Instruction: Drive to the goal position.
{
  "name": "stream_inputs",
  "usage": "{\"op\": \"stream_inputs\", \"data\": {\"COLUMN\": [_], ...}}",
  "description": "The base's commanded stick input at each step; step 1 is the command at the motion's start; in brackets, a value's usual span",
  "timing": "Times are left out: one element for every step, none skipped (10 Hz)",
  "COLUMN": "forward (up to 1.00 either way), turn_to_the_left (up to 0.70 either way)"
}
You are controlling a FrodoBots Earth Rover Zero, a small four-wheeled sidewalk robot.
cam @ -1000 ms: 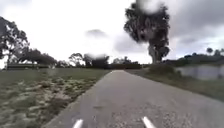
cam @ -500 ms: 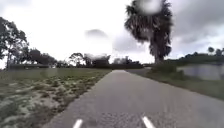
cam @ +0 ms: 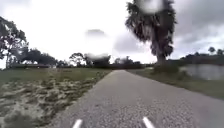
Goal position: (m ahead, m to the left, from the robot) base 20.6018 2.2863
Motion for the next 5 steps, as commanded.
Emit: {"op": "stream_inputs", "data": {"forward": [0.7, 0.7, 0.7, 0.7, 0.7], "turn_to_the_left": [0.0, 0.0, 0.0, -0.05, -0.22]}}
